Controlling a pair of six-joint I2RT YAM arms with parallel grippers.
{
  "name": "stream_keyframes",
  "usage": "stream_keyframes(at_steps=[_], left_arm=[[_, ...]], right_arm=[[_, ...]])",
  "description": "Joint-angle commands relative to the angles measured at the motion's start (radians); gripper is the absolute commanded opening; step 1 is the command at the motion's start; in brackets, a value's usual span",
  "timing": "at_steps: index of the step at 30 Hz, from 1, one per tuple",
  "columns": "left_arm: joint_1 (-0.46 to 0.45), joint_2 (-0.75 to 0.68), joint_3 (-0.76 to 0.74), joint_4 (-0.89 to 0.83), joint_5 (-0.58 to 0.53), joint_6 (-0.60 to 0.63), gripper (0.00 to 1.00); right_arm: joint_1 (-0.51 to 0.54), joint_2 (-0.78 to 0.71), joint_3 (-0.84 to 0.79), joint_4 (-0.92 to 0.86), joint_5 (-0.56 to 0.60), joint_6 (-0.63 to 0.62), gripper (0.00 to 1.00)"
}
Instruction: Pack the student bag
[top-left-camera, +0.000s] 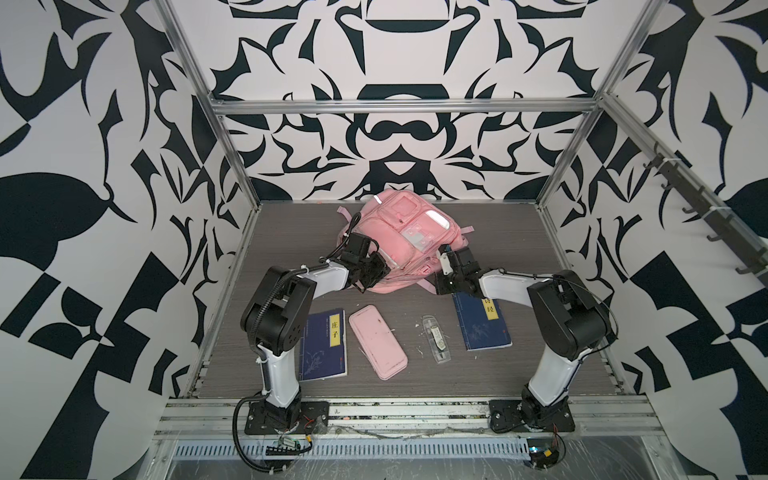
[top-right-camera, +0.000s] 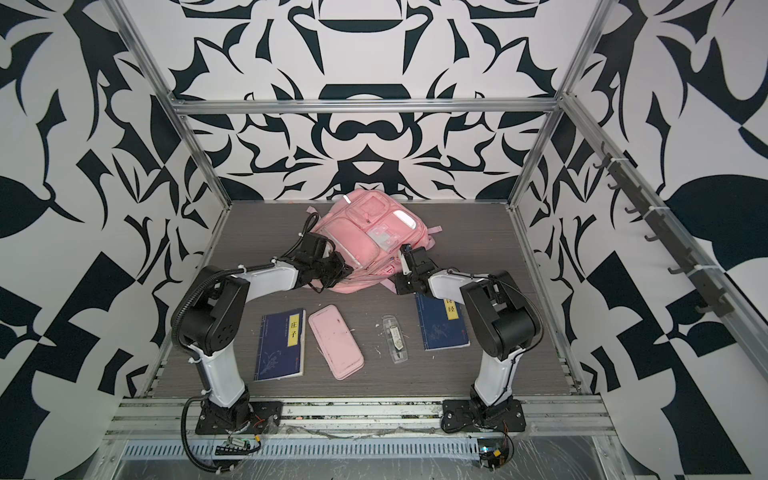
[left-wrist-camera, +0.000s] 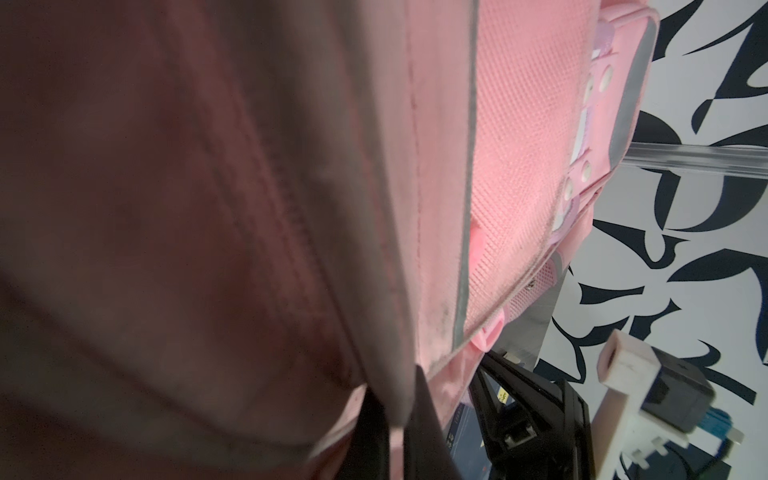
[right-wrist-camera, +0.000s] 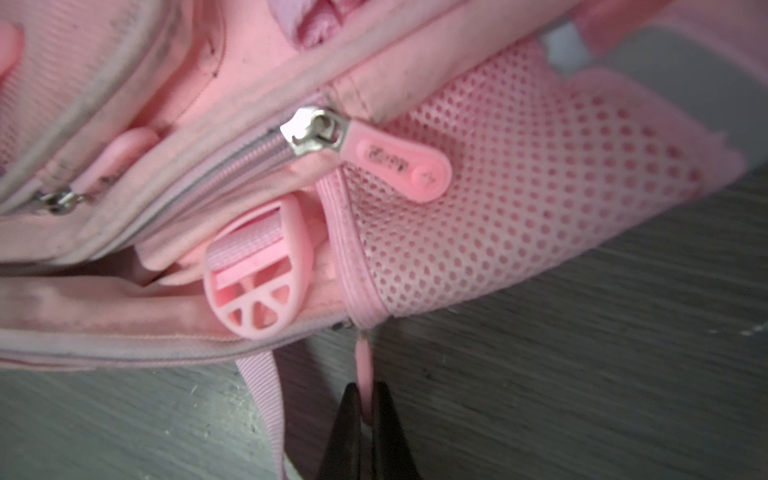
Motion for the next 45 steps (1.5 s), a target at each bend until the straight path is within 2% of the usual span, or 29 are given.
stream_keyframes(at_steps=[1, 16, 30, 37, 45], left_arm=[[0.007, 0.011, -0.02, -0.012, -0.01, -0.013, 0.0], [0.01, -0.02, 0.003, 0.016, -0.001, -0.065, 0.0], [0.01, -0.05, 0.028, 0.025, 0.006, -0.088, 0.0], [0.008, -0.051, 0.055, 0.023, 0.024, -0.091, 0.0], [0.0, -0.052, 0.09, 0.021, 0.039, -0.087, 0.0]], right_arm=[[0.004, -0.096, 0.01, -0.041, -0.037, 0.024, 0.0], [0.031, -0.145, 0.076, -0.187, -0.119, 0.02, 0.0], [0.133, -0.137, 0.111, -0.202, -0.133, 0.01, 0.0], [0.199, -0.123, 0.143, -0.132, -0.216, 0.08, 0.0], [0.253, -0.022, 0.227, -0.033, -0.316, 0.179, 0.0]])
